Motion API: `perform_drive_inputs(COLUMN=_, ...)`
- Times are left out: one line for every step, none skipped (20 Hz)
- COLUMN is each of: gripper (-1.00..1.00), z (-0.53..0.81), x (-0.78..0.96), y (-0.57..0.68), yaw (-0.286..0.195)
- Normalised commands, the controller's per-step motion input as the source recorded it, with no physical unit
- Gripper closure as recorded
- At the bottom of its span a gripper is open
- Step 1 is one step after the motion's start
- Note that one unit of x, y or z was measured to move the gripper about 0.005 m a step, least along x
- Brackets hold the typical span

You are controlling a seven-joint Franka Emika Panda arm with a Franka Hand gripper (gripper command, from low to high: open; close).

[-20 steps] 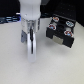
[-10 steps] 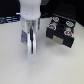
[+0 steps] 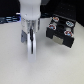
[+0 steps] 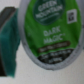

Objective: Open the kcup holder, insert the kcup into the holder, and close the kcup holder

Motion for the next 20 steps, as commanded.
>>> perform_drive_inputs(gripper=1.00, z=0.41, x=0.01, y=0.13, yaw=-0.060)
perform_drive_inputs(gripper=1.00, z=0.65, x=0.02, y=0.20, yaw=-0.053)
perform_drive_inputs(gripper=1.00, z=0.75, x=0.01, y=0.23, yaw=-0.066)
perform_drive_inputs(gripper=1.00, z=0.84, x=0.01, y=0.30, yaw=-0.064)
perform_drive_inputs(gripper=1.00, z=0.87, x=0.01, y=0.35, yaw=-0.059)
perform_drive_inputs(gripper=1.00, z=0.89, x=0.01, y=0.36, yaw=-0.051)
perform_drive_inputs(gripper=1.00, z=0.83, x=0.01, y=0.31, yaw=-0.046)
perform_drive_inputs(gripper=1.00, z=0.85, x=0.02, y=0.34, yaw=-0.046)
perform_drive_inputs(gripper=1.00, z=0.89, x=0.02, y=0.36, yaw=-0.038)
perform_drive_inputs(gripper=1.00, z=0.91, x=0.03, y=0.40, yaw=-0.025)
perform_drive_inputs(gripper=1.00, z=0.92, x=0.04, y=0.42, yaw=-0.017)
perform_drive_inputs(gripper=1.00, z=0.90, x=0.05, y=0.42, yaw=-0.004)
perform_drive_inputs(gripper=1.00, z=0.88, x=0.05, y=0.42, yaw=-0.001)
perform_drive_inputs(gripper=1.00, z=0.86, x=0.06, y=0.43, yaw=0.001)
perform_drive_inputs(gripper=1.00, z=0.83, x=0.06, y=0.44, yaw=0.005)
perform_drive_inputs(gripper=1.00, z=0.80, x=0.05, y=0.45, yaw=0.010)
perform_drive_inputs(gripper=1.00, z=0.82, x=0.03, y=0.45, yaw=0.019)
perform_drive_inputs(gripper=1.00, z=0.79, x=0.05, y=0.51, yaw=0.018)
perform_drive_inputs(gripper=1.00, z=0.74, x=0.07, y=0.56, yaw=0.027)
perform_drive_inputs(gripper=1.00, z=0.67, x=0.07, y=0.59, yaw=0.035)
